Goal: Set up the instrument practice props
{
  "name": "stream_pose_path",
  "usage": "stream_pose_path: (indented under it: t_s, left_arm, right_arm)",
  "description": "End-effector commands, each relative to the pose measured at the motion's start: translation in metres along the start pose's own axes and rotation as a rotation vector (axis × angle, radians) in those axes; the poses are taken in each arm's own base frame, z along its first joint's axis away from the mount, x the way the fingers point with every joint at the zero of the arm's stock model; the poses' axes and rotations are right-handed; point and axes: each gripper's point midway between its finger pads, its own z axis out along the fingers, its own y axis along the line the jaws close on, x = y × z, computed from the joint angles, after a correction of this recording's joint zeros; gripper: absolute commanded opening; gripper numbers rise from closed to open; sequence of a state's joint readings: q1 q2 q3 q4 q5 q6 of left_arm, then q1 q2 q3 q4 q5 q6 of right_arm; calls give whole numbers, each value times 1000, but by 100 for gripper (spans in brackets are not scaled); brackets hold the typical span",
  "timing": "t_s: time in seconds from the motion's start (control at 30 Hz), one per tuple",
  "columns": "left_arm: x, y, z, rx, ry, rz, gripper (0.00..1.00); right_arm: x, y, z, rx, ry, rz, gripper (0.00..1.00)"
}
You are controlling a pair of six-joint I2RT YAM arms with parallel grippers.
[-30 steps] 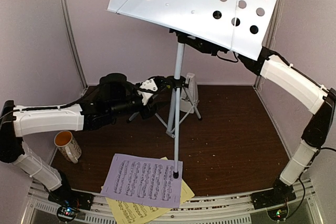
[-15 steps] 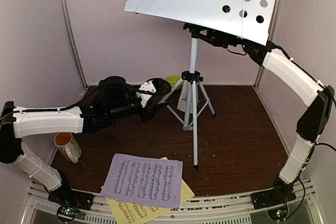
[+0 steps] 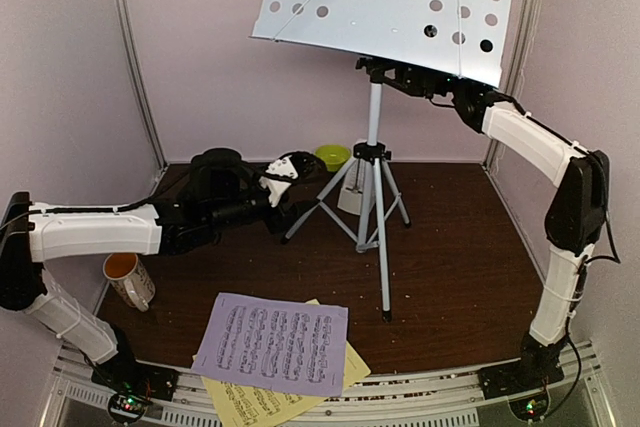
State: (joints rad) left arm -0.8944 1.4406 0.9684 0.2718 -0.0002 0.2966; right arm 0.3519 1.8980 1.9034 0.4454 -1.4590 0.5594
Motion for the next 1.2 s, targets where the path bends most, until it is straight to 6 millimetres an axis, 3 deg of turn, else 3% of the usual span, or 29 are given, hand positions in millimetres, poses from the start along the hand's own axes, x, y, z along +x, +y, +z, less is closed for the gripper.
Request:
stream_pose_path:
  t_s: [0.0,0.13,0.17,0.27,0.8,1.17]
  left_arm:
    - [1,6,5,-28,-20,-13,58]
    - [1,8,8,-30,-28,-13,58]
    - [1,8,9,-28,-32,-13,58]
    - [1,7,10,-22,-38,-13,58]
    - [-1,4,6,-3,-49,-7,58]
    - [-11,3,19,27,-53,-7,58]
  right_arm:
    - [-57,27,-17,44,-105,-203,0]
    - [-45,1,-26,217,-51,-220,0]
    - [-23,-10,-30,296,36,-163,0]
    - [-19,-3,-35,337,93,-266,0]
    - [15,28,-49,339,209,-321,0]
    - [35,19,-50,339,208,-289,3]
